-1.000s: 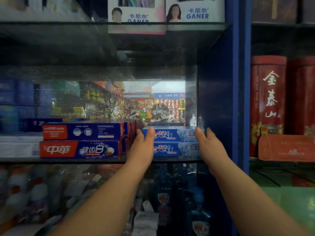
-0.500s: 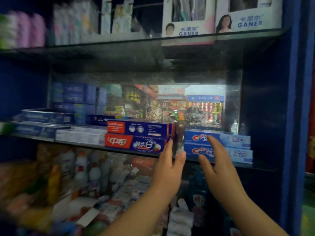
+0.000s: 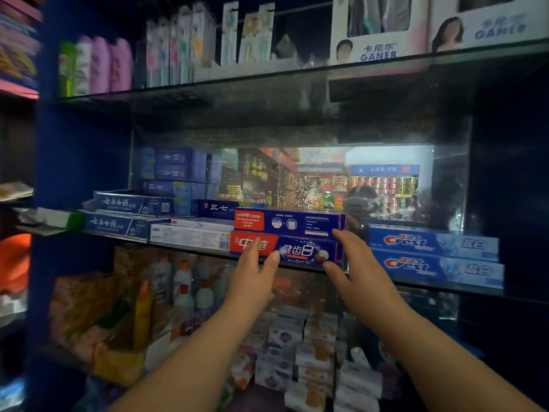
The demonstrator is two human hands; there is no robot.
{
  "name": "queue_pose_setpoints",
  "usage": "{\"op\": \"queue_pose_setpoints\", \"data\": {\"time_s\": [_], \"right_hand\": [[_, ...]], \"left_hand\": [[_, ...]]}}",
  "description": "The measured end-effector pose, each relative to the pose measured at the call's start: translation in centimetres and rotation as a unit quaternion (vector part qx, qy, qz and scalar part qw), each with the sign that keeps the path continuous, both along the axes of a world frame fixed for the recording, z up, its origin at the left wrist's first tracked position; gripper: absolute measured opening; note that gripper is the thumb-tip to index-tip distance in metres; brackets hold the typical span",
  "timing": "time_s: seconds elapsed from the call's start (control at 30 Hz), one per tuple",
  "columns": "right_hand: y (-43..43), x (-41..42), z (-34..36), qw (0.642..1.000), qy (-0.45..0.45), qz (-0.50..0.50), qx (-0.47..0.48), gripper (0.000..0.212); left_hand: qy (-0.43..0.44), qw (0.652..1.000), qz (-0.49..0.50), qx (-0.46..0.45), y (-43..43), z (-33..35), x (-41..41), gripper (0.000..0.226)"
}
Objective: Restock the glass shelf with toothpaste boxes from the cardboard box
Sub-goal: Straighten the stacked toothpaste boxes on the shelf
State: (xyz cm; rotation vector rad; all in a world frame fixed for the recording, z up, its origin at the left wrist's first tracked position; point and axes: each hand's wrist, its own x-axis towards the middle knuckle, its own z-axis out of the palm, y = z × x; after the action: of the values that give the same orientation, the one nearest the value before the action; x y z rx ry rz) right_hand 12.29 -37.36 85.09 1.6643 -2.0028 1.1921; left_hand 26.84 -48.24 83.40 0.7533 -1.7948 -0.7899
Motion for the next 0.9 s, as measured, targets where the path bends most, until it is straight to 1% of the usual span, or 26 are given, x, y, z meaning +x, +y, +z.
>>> {"op": "queue_pose_setpoints", "data": {"time_s": [0.07, 0.13, 0.23, 0.3, 0.37, 0.47, 0.53, 0.6, 0.67, 0.73, 0.8, 0.87, 0.9], "right_hand": [[-1.9, 0.1, 1.2, 0.998, 0.044, -0.047, 0.003, 0.064], [-3.8, 0.3, 2.6, 0.988, 0.102, -0.112, -0.012, 0.066], [-6.2, 0.2, 4.2, 0.971, 0.145, -0.187, -0.022, 0.071], [-7.4, -0.1, 4.5, 0.963, 0.153, -0.224, -0.005, 0.075], [-8.0, -0.3, 4.6, 0.956, 0.151, -0.252, 0.015, 0.074], [-8.4, -0.4, 4.1, 0.954, 0.134, -0.268, 0.035, 0.065], [-8.3, -0.1, 3.7, 0.959, 0.114, -0.257, 0.021, 0.059], [-8.1, 0.3, 3.3, 0.968, 0.092, -0.234, -0.015, 0.055], [-7.9, 0.7, 3.0, 0.974, 0.076, -0.207, -0.044, 0.050], [-7.8, 0.7, 2.5, 0.978, 0.073, -0.186, -0.063, 0.044], [-7.5, 0.6, 2.0, 0.981, 0.066, -0.160, -0.089, 0.035], [-7.1, 0.4, 1.4, 0.983, 0.041, -0.135, -0.121, 0.032], [-6.9, 0.3, 1.1, 0.983, 0.023, -0.125, -0.133, 0.037]], "left_hand": [[-0.016, 0.999, 0.008, -0.037, -2.2, 1.0, 0.6, 0.062], [-0.051, 0.994, 0.022, -0.092, -4.5, 2.1, 1.2, 0.064], [-0.108, 0.977, 0.053, -0.178, -7.9, 3.9, 1.7, 0.067], [-0.134, 0.965, 0.067, -0.215, -9.9, 4.9, 1.8, 0.069], [-0.166, 0.955, 0.070, -0.237, -11.4, 5.8, 1.6, 0.073], [-0.212, 0.946, 0.067, -0.237, -12.8, 6.4, 1.1, 0.077], [-0.230, 0.947, 0.057, -0.218, -13.3, 6.3, 0.7, 0.079], [-0.219, 0.955, 0.045, -0.196, -13.5, 6.0, 0.6, 0.077], [-0.181, 0.964, 0.036, -0.193, -13.3, 5.5, 0.6, 0.072], [-0.127, 0.967, 0.039, -0.217, -13.0, 5.0, 0.6, 0.062], [-0.078, 0.963, 0.061, -0.249, -12.8, 4.3, 0.7, 0.054], [-0.052, 0.958, 0.082, -0.271, -12.9, 3.5, 0.8, 0.057], [-0.051, 0.955, 0.083, -0.279, -13.0, 3.0, 0.9, 0.063]]}}
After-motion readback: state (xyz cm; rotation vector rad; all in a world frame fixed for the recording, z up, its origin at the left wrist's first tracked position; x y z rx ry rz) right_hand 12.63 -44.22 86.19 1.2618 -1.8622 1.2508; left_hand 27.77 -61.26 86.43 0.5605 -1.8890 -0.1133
